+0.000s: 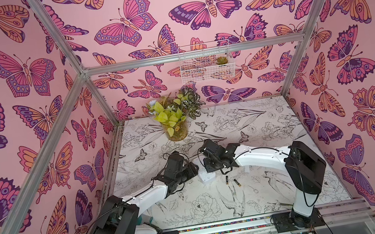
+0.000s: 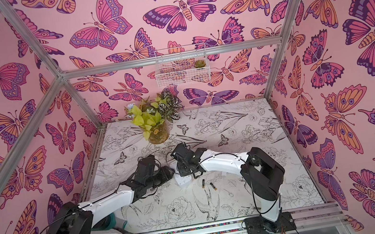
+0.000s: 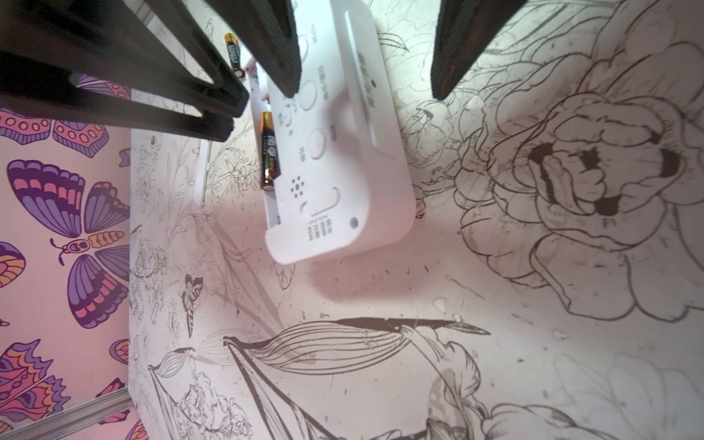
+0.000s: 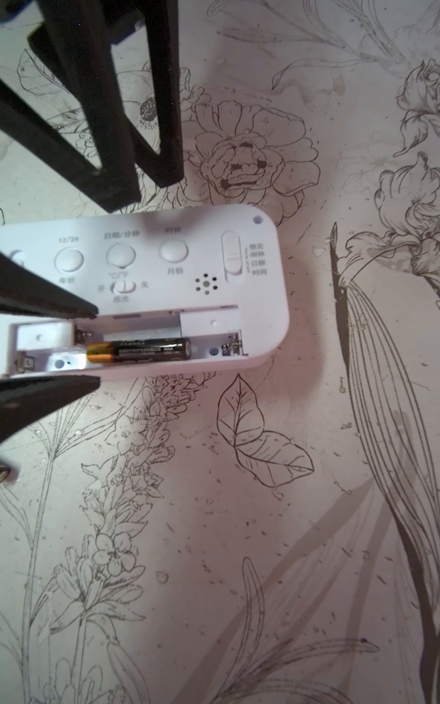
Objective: Insert the battery into the alarm
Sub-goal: Install the battery in the alarm.
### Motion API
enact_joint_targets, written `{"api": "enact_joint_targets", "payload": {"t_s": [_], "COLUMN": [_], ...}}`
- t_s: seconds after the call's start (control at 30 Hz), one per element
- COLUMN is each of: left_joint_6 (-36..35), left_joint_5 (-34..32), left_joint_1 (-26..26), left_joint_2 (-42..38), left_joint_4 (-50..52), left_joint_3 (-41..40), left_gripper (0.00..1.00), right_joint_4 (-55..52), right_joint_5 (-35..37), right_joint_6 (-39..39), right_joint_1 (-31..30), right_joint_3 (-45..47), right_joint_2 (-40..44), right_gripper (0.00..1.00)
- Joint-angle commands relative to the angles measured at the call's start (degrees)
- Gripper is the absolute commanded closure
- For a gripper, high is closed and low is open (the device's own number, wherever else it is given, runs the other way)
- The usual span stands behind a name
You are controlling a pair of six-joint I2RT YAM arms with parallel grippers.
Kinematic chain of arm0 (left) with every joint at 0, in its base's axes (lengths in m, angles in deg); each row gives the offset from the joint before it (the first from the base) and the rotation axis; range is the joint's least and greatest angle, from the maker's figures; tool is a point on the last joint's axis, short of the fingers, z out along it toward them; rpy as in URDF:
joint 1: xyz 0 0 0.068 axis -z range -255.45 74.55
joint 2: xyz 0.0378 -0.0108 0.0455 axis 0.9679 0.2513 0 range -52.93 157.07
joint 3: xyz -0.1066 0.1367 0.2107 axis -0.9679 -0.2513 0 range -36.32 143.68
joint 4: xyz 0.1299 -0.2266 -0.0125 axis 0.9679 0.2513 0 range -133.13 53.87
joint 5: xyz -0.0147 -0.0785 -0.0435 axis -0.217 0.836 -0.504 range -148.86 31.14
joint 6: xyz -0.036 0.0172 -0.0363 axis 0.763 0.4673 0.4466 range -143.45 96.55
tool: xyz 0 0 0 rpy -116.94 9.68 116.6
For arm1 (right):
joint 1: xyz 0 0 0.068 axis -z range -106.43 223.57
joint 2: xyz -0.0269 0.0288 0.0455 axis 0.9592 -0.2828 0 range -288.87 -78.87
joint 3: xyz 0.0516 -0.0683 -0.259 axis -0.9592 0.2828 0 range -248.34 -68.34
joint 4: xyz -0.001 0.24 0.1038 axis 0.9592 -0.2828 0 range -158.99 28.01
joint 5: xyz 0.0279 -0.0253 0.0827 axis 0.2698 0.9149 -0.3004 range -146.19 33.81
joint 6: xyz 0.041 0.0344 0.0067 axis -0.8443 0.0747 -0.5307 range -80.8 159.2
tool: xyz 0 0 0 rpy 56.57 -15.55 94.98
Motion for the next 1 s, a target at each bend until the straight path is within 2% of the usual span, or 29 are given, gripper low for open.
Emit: {"api": "enact_joint_targets", "payload": {"t_s": [0.0,0.27,0.47,0.7,0.97], "left_joint_6": [-1.58,-3.4,-3.96,-4.13,-3.95], "left_joint_5": [-0.78,-1.07,0.84,0.56,-0.15], "left_joint_1": [-0.25,-1.03,-1.22,-1.21,-1.22], "left_joint_2": [1.48,5.3,7.5,7.65,7.75], "left_joint_4": [1.3,1.76,1.8,1.8,2.48], "left_joint_3": [2.33,4.82,5.46,5.19,4.31], "left_gripper": [0.38,0.32,0.38,0.39,0.39], "right_joint_4": [-0.06,4.49,8.93,10.03,10.2], "right_joint_5": [-0.18,-6.29,-11.72,-13.4,-13.44], "right_joint_6": [1.79,4.49,6.37,8.14,8.97], "right_joint_1": [0.88,4.46,7.44,8.02,8.01], "right_joint_3": [-1.77,-0.58,1.59,1.21,2.76], "right_joint_2": [-0.83,-0.21,-0.08,-1.96,-3.03], "right_gripper": [0.71,0.69,0.69,0.71,0.79]}}
